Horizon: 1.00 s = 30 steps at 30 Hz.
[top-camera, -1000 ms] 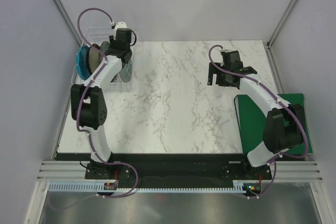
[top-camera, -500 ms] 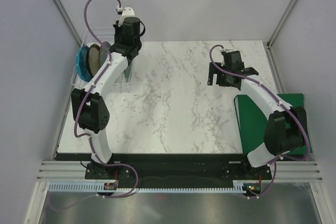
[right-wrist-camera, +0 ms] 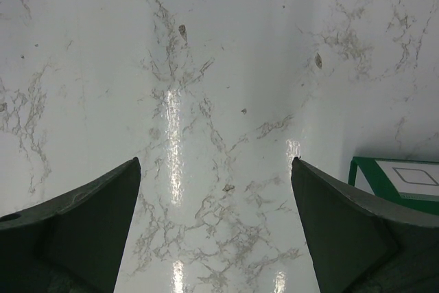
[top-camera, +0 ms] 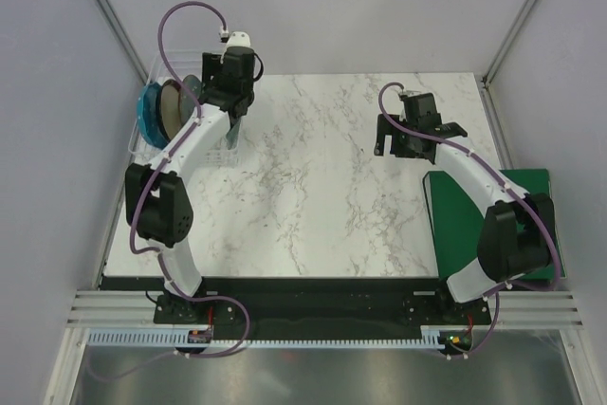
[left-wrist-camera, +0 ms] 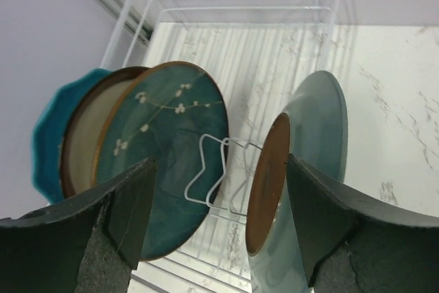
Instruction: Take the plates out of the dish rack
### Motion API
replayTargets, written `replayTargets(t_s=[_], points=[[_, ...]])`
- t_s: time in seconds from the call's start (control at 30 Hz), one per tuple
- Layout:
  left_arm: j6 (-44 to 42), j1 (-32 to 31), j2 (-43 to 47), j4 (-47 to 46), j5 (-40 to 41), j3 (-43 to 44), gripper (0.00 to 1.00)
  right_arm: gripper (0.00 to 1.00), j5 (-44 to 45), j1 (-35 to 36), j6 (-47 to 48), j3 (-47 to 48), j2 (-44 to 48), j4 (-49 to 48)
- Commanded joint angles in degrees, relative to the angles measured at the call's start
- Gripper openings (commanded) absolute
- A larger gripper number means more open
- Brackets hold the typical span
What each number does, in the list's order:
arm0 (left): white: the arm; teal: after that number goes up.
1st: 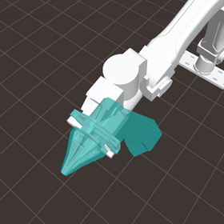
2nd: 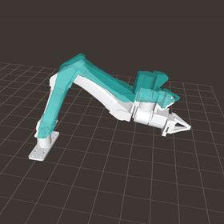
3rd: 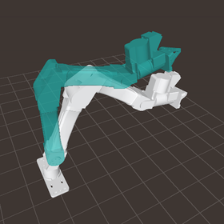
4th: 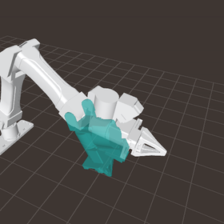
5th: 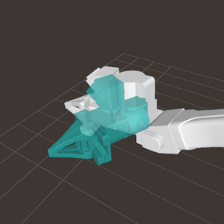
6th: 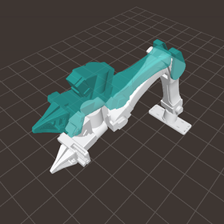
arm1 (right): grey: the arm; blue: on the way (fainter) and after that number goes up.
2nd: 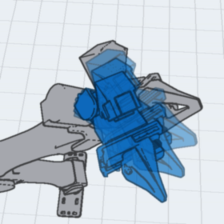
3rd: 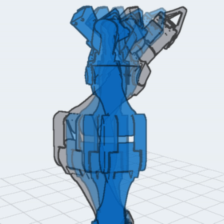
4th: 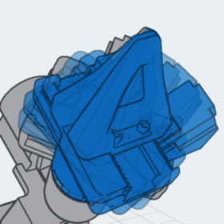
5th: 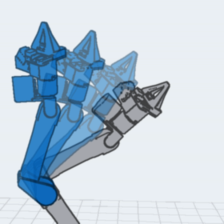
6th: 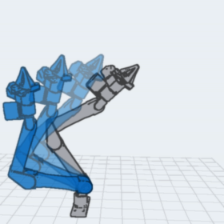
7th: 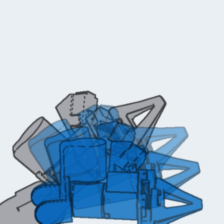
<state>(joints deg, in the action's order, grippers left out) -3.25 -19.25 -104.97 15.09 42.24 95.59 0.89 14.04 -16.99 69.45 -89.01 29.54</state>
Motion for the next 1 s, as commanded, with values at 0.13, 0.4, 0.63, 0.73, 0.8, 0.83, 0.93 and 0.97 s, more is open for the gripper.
replayTargets(t_s=[0.13,0.4,0.63,0.73,0.8,0.83,0.93,0.97], points=[[4.8,-0.4,1.9,1.6,-10.2,-1.3,0.87,0.98,-0.7,0.1,-0.7,-0.5,-0.7,-1.3],[5.1,-1.4,2.5,1.7,-14.6,-2.5,0.87,0.98,-0.7,0.1,-0.4,-0.7,-2.2,-1.5],[4.8,-3.1,6.5,-1.5,-15.9,-6.7,0.85,0.98,-2.2,0.0,-0.5,-1.1,-2.9,-1.8],[4.3,-3.6,6.3,-0.7,-15.0,-6.8,0.84,0.98,-2.4,0.0,-0.6,-1.2,-2.8,-1.9],[5.2,-3.9,6.7,-0.8,-15.3,-7.4,0.85,0.98,-2.3,0.0,-0.6,-1.3,-2.7,-1.9],[5.5,-3.9,7.1,-0.9,-15.7,-7.8,0.85,0.98,-2.3,0.1,-0.6,-1.4,-2.9,-2.0],[5.5,-4.0,6.4,-0.5,-14.1,-7.4,0.85,0.98,-2.4,0.0,-0.5,-1.6,-3.3,-2.0],[5.5,-4.0,5.8,-0.2,-12.9,-7.3,0.85,0.98,-2.6,0.1,-0.4,-1.7,-3.4,-2.0]])
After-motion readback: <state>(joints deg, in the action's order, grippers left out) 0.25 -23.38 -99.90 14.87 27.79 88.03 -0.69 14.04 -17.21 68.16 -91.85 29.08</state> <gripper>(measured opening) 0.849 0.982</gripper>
